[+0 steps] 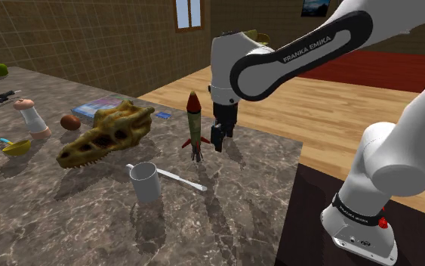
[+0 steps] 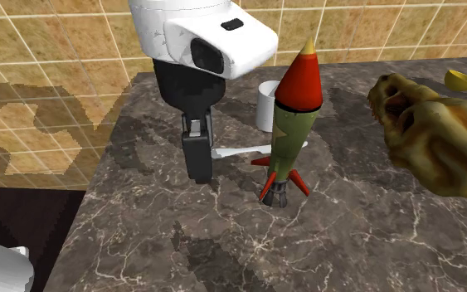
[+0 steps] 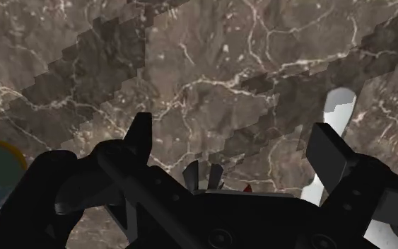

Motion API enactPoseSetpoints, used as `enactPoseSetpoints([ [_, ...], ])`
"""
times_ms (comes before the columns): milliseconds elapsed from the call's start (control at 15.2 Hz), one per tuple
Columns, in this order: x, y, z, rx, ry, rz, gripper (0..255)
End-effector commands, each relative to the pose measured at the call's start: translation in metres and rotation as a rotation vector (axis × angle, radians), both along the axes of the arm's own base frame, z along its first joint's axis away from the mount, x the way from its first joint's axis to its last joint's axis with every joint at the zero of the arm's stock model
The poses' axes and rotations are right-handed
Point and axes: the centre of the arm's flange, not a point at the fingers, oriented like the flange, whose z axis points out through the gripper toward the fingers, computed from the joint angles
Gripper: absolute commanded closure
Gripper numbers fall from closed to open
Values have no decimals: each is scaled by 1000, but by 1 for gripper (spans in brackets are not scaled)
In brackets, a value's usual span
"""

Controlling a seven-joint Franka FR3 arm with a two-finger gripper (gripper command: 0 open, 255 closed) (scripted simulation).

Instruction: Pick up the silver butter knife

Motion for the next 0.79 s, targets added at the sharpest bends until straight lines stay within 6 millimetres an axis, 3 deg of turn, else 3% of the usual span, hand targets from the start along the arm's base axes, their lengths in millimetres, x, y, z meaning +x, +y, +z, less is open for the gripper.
enactPoseSetpoints([
  [0, 14, 21, -11, -1, -14, 5, 0],
  [726, 86, 125, -71, -12, -84, 32, 0],
])
